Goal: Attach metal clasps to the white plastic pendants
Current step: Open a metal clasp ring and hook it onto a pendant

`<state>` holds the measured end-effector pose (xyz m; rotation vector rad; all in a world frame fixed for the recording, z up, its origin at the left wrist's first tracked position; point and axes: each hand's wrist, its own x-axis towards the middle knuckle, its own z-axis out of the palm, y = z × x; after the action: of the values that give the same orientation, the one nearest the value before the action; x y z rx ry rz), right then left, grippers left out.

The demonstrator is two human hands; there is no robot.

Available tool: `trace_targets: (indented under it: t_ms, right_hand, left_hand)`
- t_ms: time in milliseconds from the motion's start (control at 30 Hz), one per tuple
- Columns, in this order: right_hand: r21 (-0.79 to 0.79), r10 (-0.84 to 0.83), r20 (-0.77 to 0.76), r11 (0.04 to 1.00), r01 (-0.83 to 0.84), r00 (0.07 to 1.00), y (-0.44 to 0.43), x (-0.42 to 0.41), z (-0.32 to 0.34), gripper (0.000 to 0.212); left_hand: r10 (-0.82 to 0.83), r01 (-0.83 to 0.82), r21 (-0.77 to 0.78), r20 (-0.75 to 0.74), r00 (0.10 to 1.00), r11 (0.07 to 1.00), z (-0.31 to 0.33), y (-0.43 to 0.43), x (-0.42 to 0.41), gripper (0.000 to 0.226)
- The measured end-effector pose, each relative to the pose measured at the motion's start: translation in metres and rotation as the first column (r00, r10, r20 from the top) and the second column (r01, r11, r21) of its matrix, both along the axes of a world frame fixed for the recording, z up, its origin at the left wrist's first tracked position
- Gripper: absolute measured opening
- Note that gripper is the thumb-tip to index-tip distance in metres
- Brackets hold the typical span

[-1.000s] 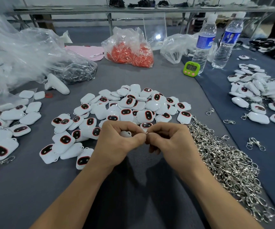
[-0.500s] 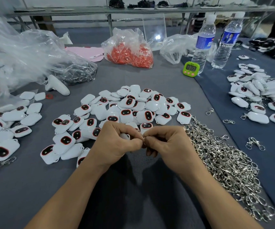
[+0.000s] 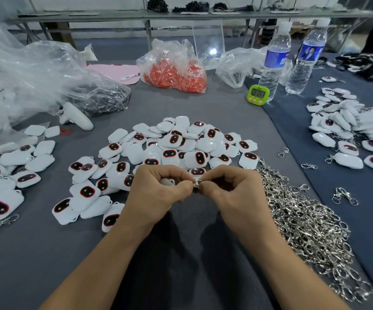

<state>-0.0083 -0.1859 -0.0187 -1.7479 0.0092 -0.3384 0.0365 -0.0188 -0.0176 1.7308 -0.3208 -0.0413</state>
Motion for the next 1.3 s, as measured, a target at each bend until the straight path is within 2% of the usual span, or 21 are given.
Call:
trace_targets:
  t_ms: [133,233,367,433,500,533,600,633,700,800,900,933,967,1000,1033,1067,1100,1167,1233,1300]
  right_hand:
    - [0.125,0.056,-0.046,0.991,-0.05,0.997,-0.001,0.002,0.0,0.019]
    - [0.083,0.036,-0.067,0.996,-0.03,0.997,-0.001,0.003,-0.002,0.019]
    - [0.063,0.037,-0.083,0.998,-0.031,0.996,-0.001,0.002,-0.001,0.02]
    - [0.244,0.12,-0.127,0.966,-0.087,0.985,-0.002,0.002,0.004,0.022]
    - [0.524,0.264,-0.201,0.843,-0.123,0.943,-0.003,0.002,0.01,0.029]
    - [0.585,0.325,-0.226,0.799,-0.138,0.918,-0.002,0.001,0.011,0.031]
    - [0.555,0.393,-0.262,0.808,-0.196,0.881,0.003,-0.001,0.009,0.024]
    - [0.529,0.414,-0.266,0.818,-0.228,0.87,0.007,-0.002,0.006,0.02]
    - [0.503,0.417,-0.244,0.826,-0.254,0.875,0.018,-0.004,0.002,0.015]
    - [0.419,0.313,-0.209,0.884,-0.205,0.926,0.028,-0.005,-0.004,0.026]
    - [0.385,0.233,-0.237,0.914,-0.129,0.943,0.033,-0.004,-0.005,0.029]
    - [0.331,0.184,-0.243,0.939,-0.097,0.952,0.032,-0.005,-0.005,0.03]
    - [0.181,0.099,-0.232,0.982,-0.057,0.968,0.027,-0.004,-0.006,0.031]
    - [-0.038,0.004,-0.2,0.999,-0.012,0.98,0.022,-0.003,-0.007,0.03]
    - [-0.262,-0.076,-0.156,0.964,0.033,0.985,0.016,-0.003,-0.006,0.03]
    - [-0.425,-0.141,-0.105,0.901,0.084,0.984,0.011,-0.002,-0.005,0.032]
    - [-0.479,-0.182,-0.07,0.869,0.127,0.981,0.007,-0.001,-0.003,0.034]
    - [-0.426,-0.206,-0.041,0.889,0.169,0.978,0.0,0.001,-0.003,0.039]
    - [-0.303,-0.149,-0.075,0.945,0.119,0.986,-0.001,0.001,-0.004,0.043]
    - [-0.196,-0.063,-0.152,0.98,0.033,0.986,0.002,0.001,-0.006,0.046]
  left_hand:
    - [-0.029,0.026,0.061,0.053,0.998,0.998,-0.001,-0.001,-0.002,0.01]
    - [0.006,-0.014,0.096,0.079,0.997,0.995,-0.001,-0.003,-0.001,0.012]
    - [-0.009,0.006,0.065,0.053,0.999,0.998,0.001,-0.004,-0.001,0.016]
    - [-0.038,0.038,-0.024,-0.006,0.999,0.999,0.004,-0.003,-0.002,0.007]
    - [-0.089,0.067,-0.207,-0.103,0.991,0.976,0.005,-0.004,-0.003,0.002]
    - [-0.119,0.073,-0.294,-0.143,0.983,0.953,0.006,-0.005,-0.003,0.004]
    - [-0.111,0.033,-0.39,-0.178,0.978,0.92,0.007,-0.01,-0.005,0.007]
    - [-0.055,-0.015,-0.385,-0.171,0.984,0.923,0.006,-0.013,-0.006,0.007]
    - [0.093,-0.116,-0.274,-0.098,0.991,0.955,0.003,-0.019,-0.009,0.007]
    - [0.193,-0.19,-0.149,0.007,0.981,0.97,-0.003,-0.03,-0.015,0.006]
    - [0.265,-0.258,-0.155,0.025,0.964,0.954,-0.004,-0.034,-0.015,0.006]
    - [0.314,-0.307,-0.178,0.013,0.949,0.935,-0.003,-0.032,-0.013,0.005]
    - [0.368,-0.361,-0.194,0.004,0.93,0.912,-0.002,-0.029,-0.011,0.004]
    - [0.42,-0.41,-0.18,0.022,0.907,0.894,-0.001,-0.024,-0.008,0.002]
    - [0.463,-0.454,-0.108,0.093,0.881,0.885,-0.001,-0.017,-0.006,0.002]
    - [0.478,-0.497,0.031,0.228,0.848,0.867,-0.002,-0.011,-0.005,0.005]
    - [0.439,-0.541,0.2,0.392,0.808,0.817,-0.003,-0.005,-0.004,0.009]
    - [0.274,-0.602,0.425,0.613,0.741,0.676,-0.004,0.001,-0.004,0.012]
    - [0.118,-0.583,0.545,0.661,0.741,0.603,-0.003,0.0,-0.007,0.011]
    - [-0.024,-0.501,0.645,0.626,0.779,0.576,-0.004,-0.005,-0.01,0.008]
